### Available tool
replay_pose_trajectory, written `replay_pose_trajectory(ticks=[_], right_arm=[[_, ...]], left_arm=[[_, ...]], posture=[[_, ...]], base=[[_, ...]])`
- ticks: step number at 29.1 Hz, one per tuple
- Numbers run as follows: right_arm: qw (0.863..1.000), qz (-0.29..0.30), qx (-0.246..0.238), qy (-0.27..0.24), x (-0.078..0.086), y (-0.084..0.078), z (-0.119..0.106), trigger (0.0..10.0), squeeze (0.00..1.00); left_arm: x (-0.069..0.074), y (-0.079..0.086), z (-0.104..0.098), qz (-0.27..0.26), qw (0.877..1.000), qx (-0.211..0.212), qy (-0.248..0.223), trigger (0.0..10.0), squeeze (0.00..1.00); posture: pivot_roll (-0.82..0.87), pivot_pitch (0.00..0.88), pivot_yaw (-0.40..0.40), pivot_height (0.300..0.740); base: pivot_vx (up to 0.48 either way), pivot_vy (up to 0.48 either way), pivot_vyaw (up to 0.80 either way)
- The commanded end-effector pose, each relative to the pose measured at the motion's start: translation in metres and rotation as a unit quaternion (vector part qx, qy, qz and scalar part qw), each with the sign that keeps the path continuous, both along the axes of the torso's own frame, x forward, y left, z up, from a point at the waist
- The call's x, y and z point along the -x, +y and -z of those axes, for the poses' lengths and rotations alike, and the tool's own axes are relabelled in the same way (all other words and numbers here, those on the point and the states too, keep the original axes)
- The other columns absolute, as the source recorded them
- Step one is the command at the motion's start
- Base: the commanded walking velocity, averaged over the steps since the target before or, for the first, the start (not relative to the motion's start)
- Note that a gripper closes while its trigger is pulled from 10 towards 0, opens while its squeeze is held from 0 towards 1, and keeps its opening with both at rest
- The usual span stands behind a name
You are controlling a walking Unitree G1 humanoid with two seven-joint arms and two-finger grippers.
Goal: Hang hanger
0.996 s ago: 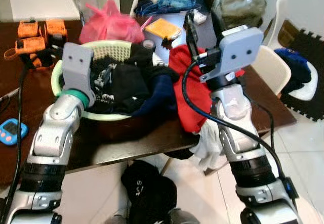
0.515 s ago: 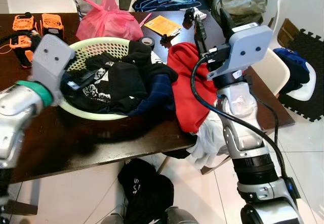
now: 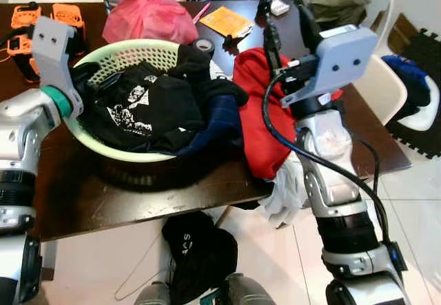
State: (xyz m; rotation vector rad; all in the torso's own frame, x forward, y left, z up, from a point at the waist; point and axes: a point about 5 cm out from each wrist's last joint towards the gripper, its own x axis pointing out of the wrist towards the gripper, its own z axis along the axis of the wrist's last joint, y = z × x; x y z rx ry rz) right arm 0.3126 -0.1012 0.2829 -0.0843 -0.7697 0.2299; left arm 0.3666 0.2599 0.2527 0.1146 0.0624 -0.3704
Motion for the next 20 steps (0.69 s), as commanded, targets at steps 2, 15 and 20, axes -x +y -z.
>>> replay_pose_trajectory(ticks=[2, 15, 20], right_arm=[[1.0, 0.016, -0.001, 0.003, 0.003, -0.009, 0.001, 10.0, 0.0], [1.0, 0.014, -0.004, 0.004, 0.002, -0.007, -0.004, 10.0, 0.0], [1.0, 0.014, -0.004, 0.001, 0.002, -0.007, -0.006, 10.0, 0.0]], left_arm=[[0.001, 0.006, 0.021, 0.008, 0.998, -0.001, 0.057, 10.0, 0.0], [0.014, -0.011, 0.028, 0.12, 0.982, -0.021, 0.147, 0.0, 0.0], [0.011, 0.001, 0.025, 0.085, 0.985, -0.03, 0.148, 0.0, 0.0]], posture=[[0.04, 0.192, -0.034, 0.74], [0.06, 0.194, -0.039, 0.74], [0.06, 0.187, -0.038, 0.74]], base=[[0.0, 0.0, 0.0], [0.0, 0.0, 0.0], [0.0, 0.0, 0.0]])
